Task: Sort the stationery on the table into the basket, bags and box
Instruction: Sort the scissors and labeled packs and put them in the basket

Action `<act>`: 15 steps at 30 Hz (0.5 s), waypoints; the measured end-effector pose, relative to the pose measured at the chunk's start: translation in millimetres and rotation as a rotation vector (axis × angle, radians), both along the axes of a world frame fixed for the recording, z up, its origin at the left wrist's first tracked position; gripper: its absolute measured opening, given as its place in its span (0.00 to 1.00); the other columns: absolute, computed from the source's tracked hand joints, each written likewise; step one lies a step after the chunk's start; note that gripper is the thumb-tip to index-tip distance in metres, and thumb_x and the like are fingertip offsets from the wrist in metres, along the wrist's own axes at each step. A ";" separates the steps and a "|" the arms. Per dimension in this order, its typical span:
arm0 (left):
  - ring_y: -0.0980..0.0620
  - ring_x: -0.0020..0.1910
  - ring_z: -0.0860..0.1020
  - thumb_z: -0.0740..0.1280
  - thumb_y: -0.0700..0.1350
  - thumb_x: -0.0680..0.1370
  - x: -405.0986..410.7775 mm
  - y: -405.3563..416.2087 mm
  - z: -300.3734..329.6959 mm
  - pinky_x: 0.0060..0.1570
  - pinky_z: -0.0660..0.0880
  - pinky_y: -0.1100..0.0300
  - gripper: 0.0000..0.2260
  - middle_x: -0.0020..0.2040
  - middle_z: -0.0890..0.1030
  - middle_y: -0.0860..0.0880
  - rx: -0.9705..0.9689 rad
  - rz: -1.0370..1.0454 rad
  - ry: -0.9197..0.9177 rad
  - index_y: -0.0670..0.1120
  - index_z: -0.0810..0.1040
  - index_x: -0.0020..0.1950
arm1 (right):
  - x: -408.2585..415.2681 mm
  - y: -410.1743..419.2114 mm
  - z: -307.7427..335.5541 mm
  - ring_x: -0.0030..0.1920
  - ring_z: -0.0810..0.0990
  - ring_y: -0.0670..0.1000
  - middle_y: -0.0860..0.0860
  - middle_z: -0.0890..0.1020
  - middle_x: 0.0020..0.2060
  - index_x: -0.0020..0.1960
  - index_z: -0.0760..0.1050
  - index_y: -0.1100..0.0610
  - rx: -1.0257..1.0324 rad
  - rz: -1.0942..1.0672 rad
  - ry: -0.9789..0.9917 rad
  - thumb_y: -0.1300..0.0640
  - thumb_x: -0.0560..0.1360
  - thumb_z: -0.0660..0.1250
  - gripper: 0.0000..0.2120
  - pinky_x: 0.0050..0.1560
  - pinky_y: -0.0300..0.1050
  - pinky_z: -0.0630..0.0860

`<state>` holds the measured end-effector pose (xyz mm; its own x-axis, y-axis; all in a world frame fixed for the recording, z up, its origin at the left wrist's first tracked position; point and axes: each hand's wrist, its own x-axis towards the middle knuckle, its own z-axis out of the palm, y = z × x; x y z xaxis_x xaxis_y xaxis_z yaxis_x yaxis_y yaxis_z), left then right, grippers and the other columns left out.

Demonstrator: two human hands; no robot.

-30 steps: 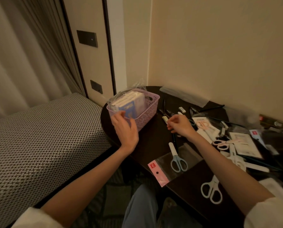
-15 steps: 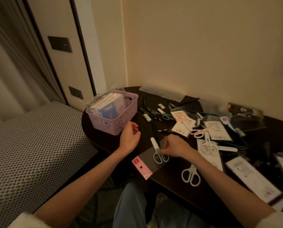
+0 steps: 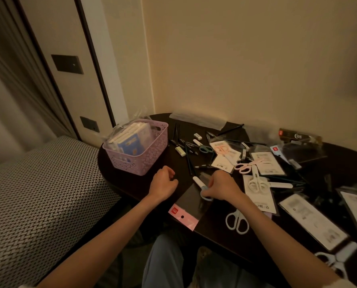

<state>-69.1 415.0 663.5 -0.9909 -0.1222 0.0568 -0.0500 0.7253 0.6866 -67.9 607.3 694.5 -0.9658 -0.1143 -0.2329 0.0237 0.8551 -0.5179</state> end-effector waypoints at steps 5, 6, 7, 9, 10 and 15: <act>0.51 0.54 0.76 0.69 0.46 0.75 8.1 13.4 -3.7 0.52 0.75 0.57 0.13 0.57 0.78 0.47 -0.079 -0.118 -0.097 0.45 0.75 0.58 | 3.4 27.3 12.7 0.44 0.81 0.49 0.54 0.83 0.44 0.46 0.81 0.58 -0.373 -0.090 -0.017 0.59 0.70 0.74 0.05 0.39 0.40 0.77; 0.51 0.54 0.76 0.70 0.49 0.75 10.5 18.4 -4.1 0.52 0.75 0.57 0.15 0.57 0.77 0.47 -0.108 -0.149 -0.106 0.45 0.74 0.58 | 5.3 32.5 15.1 0.44 0.80 0.47 0.53 0.82 0.45 0.47 0.81 0.57 -0.483 -0.133 -0.014 0.59 0.72 0.72 0.05 0.39 0.38 0.76; 0.50 0.55 0.75 0.71 0.53 0.73 12.8 23.4 -4.3 0.52 0.75 0.56 0.19 0.57 0.76 0.47 -0.146 -0.175 -0.113 0.45 0.74 0.59 | 7.3 37.3 16.5 0.45 0.78 0.47 0.53 0.82 0.45 0.49 0.81 0.57 -0.578 -0.178 -0.018 0.58 0.73 0.70 0.05 0.40 0.38 0.75; 0.49 0.58 0.73 0.72 0.60 0.71 17.4 33.6 -4.6 0.55 0.74 0.54 0.26 0.58 0.74 0.47 -0.250 -0.213 -0.112 0.46 0.72 0.62 | 9.4 45.4 14.2 0.46 0.78 0.48 0.54 0.82 0.47 0.48 0.81 0.56 -0.766 -0.270 -0.070 0.57 0.77 0.67 0.05 0.46 0.42 0.74; 0.48 0.59 0.72 0.71 0.62 0.70 19.7 37.9 -4.6 0.56 0.74 0.53 0.29 0.59 0.73 0.47 -0.307 -0.224 -0.106 0.46 0.71 0.63 | 10.7 47.3 13.4 0.48 0.78 0.49 0.55 0.82 0.49 0.48 0.80 0.56 -0.858 -0.310 -0.110 0.56 0.78 0.65 0.06 0.49 0.44 0.75; 0.45 0.64 0.68 0.68 0.68 0.69 26.6 54.3 -9.4 0.60 0.71 0.51 0.36 0.65 0.69 0.45 -0.522 -0.258 -0.031 0.46 0.68 0.68 | 11.8 58.0 2.8 0.52 0.77 0.51 0.56 0.79 0.52 0.56 0.78 0.61 -1.186 -0.430 -0.244 0.60 0.77 0.64 0.10 0.53 0.45 0.75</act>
<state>-42.5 469.2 654.0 -0.9871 0.1594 0.0149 0.1584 0.9587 0.2362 -56.1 665.3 697.3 -0.9235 -0.0632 -0.3783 0.3825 -0.2232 -0.8966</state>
